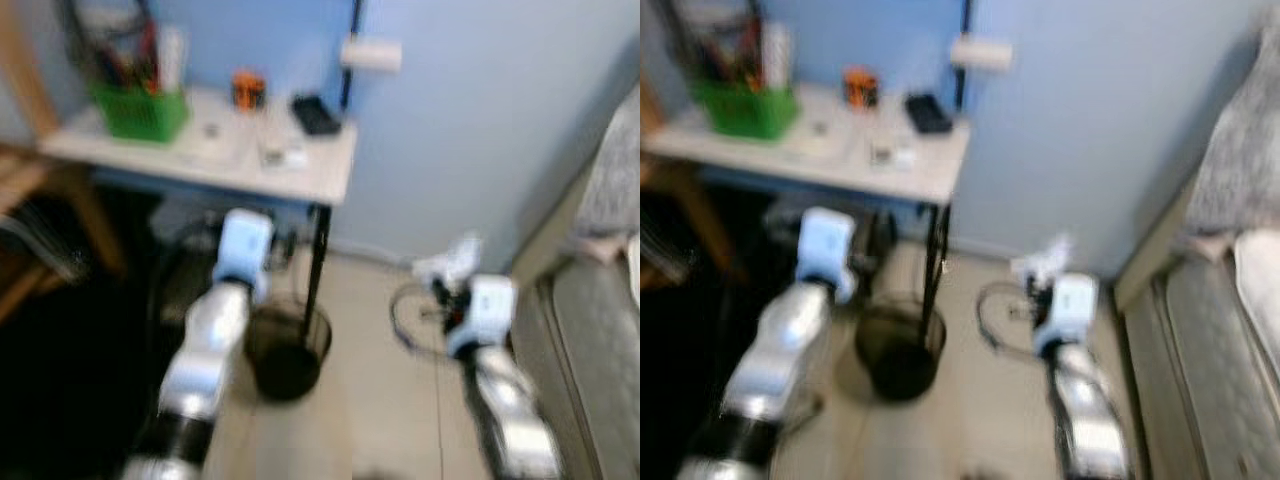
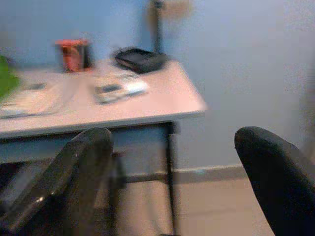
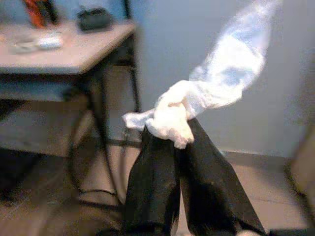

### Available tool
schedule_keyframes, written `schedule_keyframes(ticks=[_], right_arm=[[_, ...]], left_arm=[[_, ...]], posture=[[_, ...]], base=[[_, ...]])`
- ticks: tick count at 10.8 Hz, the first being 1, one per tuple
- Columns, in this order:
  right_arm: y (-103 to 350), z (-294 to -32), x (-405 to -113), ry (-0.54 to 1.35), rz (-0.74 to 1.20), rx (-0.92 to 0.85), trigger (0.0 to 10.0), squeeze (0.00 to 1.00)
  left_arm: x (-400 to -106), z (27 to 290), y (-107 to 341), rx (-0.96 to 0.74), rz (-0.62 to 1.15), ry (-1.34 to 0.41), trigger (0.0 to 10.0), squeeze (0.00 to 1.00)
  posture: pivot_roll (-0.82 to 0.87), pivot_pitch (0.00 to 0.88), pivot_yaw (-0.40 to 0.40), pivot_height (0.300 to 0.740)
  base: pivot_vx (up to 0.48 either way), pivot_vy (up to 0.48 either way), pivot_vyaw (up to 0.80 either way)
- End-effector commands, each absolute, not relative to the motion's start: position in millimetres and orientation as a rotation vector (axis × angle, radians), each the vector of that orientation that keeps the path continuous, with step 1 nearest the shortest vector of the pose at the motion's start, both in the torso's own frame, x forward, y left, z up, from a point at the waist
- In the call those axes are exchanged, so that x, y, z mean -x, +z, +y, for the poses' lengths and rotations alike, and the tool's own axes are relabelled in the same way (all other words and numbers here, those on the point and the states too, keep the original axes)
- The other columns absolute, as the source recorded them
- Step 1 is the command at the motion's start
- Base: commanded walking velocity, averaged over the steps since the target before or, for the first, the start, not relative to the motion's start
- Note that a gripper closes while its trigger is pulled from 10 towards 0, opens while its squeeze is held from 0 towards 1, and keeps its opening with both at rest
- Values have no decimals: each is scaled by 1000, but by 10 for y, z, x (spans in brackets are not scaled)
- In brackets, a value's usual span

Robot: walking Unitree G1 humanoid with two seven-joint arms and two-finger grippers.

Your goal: Clean up the room

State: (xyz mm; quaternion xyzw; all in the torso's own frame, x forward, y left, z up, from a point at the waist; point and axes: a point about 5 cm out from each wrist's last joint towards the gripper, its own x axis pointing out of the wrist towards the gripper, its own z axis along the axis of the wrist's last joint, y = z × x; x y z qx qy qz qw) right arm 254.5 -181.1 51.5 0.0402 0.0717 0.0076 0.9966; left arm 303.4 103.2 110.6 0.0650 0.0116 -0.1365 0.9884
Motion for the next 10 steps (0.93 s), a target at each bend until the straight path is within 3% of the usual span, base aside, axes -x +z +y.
schedule_keyframes(ticks=[1,3,7,10], right_arm=[[572,-1797,-2575,14,123,-81,10000,0],[581,-1808,-2598,10,120,-71,10000,0],[571,-1826,-2622,-4,131,-62,10000,0],[558,-1809,-2631,5,138,-69,10000,0]], left_arm=[[-3035,1062,1118,-134,24,-280,10000,0],[-3014,1099,1083,-178,24,-275,10000,0],[-3034,1064,1090,-174,29,-272,10000,0],[-3039,1037,1073,-201,28,-275,10000,0]], posture=[[39,0,-31,740],[43,0,-35,740],[49,0,-47,740],[48,0,-45,740]], base=[[454,0,431],[444,0,766],[411,-244,759],[265,-174,0]])
